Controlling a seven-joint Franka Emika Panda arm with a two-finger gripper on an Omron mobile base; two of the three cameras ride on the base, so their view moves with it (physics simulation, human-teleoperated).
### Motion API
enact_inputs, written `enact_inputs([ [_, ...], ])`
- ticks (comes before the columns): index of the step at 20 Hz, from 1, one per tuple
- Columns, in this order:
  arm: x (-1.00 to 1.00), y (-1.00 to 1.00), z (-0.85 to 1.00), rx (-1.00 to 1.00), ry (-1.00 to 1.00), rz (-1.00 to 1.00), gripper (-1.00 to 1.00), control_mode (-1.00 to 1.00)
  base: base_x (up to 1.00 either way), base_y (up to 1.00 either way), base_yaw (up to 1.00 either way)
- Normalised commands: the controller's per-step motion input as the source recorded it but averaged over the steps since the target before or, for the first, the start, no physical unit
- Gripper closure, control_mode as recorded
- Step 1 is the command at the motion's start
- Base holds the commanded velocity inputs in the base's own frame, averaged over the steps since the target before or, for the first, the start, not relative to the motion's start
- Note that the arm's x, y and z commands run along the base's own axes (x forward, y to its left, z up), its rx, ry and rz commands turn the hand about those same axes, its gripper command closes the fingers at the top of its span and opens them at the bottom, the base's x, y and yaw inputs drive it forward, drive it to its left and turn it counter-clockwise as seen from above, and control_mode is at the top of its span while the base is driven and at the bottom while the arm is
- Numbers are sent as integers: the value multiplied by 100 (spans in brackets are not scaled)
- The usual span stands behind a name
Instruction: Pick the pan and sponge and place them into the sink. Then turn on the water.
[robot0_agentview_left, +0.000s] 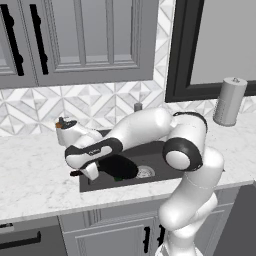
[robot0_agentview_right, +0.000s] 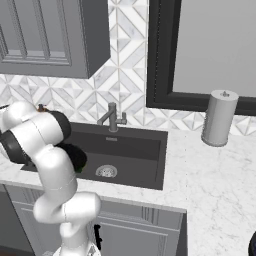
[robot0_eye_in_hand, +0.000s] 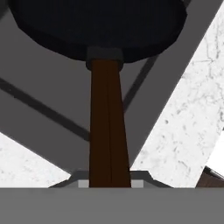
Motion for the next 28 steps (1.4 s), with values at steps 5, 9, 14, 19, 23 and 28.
enact_inputs([
  [5,26,-38,0,-18,0,-8,100,-100,0,0,0],
  [9,24,-42,0,-20,0,-7,100,-100,0,0,0],
  [14,21,-51,0,-21,2,-9,100,-100,0,0,0],
  [19,23,-58,0,-15,3,-11,100,-100,0,0,0],
  [23,27,-56,-1,-8,2,-12,100,-100,0,0,0],
  [28,27,-33,-15,-1,0,-6,100,-100,0,0,0],
])
